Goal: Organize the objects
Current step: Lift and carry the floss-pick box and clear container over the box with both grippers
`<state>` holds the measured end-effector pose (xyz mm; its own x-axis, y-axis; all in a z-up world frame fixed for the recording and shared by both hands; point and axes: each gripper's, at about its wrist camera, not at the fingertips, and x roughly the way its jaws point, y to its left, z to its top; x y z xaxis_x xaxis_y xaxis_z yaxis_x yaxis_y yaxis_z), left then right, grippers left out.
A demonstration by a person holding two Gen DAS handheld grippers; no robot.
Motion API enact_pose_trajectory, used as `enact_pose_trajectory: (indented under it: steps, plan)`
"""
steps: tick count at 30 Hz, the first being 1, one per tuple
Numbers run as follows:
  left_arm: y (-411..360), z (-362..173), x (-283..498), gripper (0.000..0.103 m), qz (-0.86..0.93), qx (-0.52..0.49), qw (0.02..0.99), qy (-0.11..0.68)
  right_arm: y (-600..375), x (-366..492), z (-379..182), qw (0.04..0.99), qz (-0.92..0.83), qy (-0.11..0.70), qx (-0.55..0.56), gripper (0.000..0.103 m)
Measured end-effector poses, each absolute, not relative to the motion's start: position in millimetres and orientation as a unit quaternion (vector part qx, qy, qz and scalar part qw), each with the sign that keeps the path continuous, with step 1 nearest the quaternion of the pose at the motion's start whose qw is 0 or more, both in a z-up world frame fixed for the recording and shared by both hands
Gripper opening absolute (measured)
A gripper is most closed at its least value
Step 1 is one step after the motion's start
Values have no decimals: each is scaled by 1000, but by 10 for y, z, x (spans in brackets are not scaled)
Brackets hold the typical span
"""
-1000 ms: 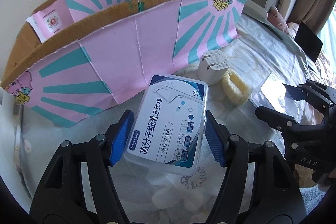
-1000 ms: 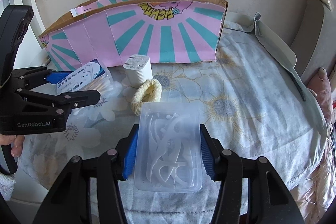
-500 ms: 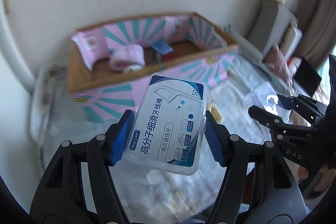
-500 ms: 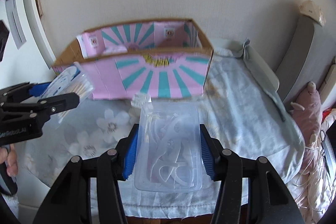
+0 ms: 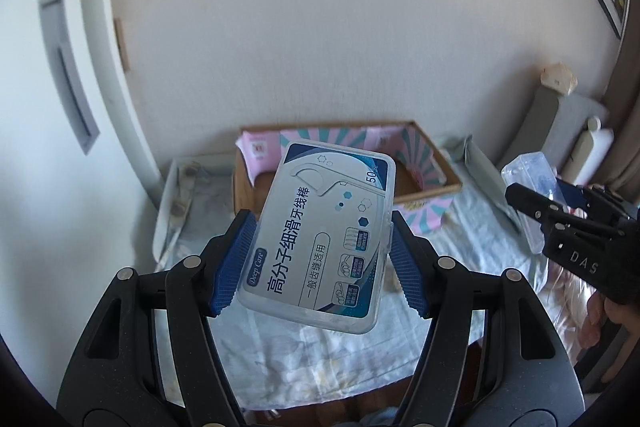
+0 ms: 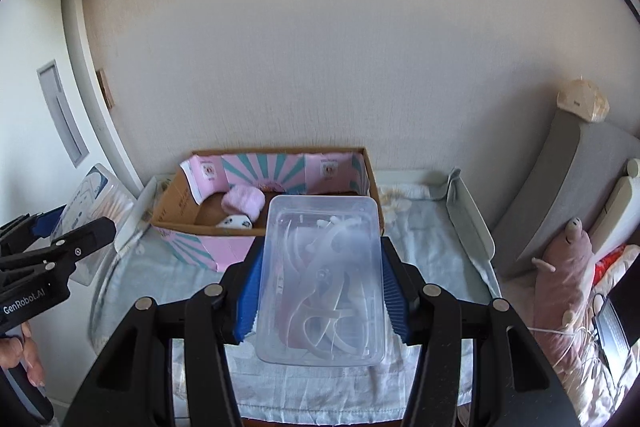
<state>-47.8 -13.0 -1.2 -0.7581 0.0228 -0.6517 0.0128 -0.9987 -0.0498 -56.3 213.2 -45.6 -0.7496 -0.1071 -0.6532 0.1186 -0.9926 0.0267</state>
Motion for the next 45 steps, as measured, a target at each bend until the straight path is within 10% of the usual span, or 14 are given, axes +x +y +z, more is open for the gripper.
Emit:
enact_pose_trajectory:
  steps: [45]
  plan:
    - [-579,-472,-2198,63,895,-429,-68,-98,1994,-2553,-837,152,-895,73,414,49]
